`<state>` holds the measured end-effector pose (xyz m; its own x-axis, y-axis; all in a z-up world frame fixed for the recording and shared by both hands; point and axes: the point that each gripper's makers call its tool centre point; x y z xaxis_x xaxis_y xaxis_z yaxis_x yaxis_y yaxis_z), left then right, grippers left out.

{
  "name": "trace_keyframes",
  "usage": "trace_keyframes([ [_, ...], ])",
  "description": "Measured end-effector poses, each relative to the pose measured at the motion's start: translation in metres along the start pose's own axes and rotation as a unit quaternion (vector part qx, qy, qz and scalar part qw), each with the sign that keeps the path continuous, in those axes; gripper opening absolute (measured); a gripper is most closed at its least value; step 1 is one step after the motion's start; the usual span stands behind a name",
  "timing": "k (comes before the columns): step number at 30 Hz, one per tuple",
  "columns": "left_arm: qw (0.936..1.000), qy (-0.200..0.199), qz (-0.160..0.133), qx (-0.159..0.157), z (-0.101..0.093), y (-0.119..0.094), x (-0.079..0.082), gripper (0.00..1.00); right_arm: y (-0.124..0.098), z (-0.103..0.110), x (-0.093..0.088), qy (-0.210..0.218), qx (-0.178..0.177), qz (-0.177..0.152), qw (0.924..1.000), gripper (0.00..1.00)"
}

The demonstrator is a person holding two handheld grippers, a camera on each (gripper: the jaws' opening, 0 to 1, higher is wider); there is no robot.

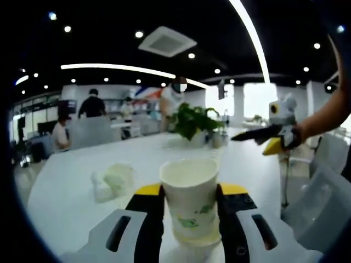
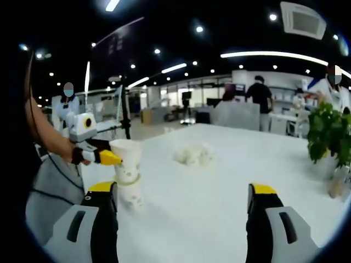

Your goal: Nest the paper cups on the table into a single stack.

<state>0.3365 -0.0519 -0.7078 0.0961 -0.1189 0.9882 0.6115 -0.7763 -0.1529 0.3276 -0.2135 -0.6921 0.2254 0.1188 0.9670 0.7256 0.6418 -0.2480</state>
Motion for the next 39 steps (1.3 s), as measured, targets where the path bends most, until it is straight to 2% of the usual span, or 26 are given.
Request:
trace_keyframes([
  [9, 0.9998, -0.008, 0.015, -0.006, -0.005, 0.001, -0.012, 0.36, -0.001, 0.0, -0.001, 0.001, 0.0, 0.002, 1.0, 0.97],
  [12, 0.9992, -0.017, 0.033, -0.017, -0.01, 0.002, -0.022, 0.38, -0.001, 0.002, -0.002, 0.001, 0.0, 0.002, 1.0, 0.97],
  [14, 0.9986, -0.005, 0.046, -0.024, -0.013, 0.003, -0.025, 0.38, 0.0, 0.002, -0.002, 0.002, 0.001, 0.002, 1.0, 0.97],
  [21, 0.9967, -0.007, 0.074, -0.03, -0.015, 0.002, -0.036, 0.38, 0.002, 0.005, -0.001, 0.002, 0.004, 0.001, 1.0, 0.97],
  [24, 0.9933, 0.011, 0.11, -0.035, -0.016, -0.001, -0.05, 0.37, 0.003, 0.006, -0.002, 0.002, 0.005, 0.002, 1.0, 0.97],
  [25, 0.9931, 0.026, 0.107, -0.038, -0.018, -0.001, -0.049, 0.37, 0.003, 0.006, -0.002, 0.002, 0.005, 0.002, 1.0, 0.97],
  [39, 0.9909, 0.023, 0.128, -0.037, -0.011, -0.005, -0.052, 0.42, 0.004, 0.009, -0.001, 0.0, 0.009, 0.002, 1.0, 0.96],
])
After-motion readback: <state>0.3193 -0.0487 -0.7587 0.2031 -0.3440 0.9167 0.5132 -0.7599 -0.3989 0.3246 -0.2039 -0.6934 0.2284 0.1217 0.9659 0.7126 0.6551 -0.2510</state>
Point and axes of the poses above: the point that each gripper's makers call its tool centre point, and the gripper's own axes: y roughly forward along the fingers, z roughly to its left, x roughly out of its top, and after that the axes turned 1 degree about y, right-handed
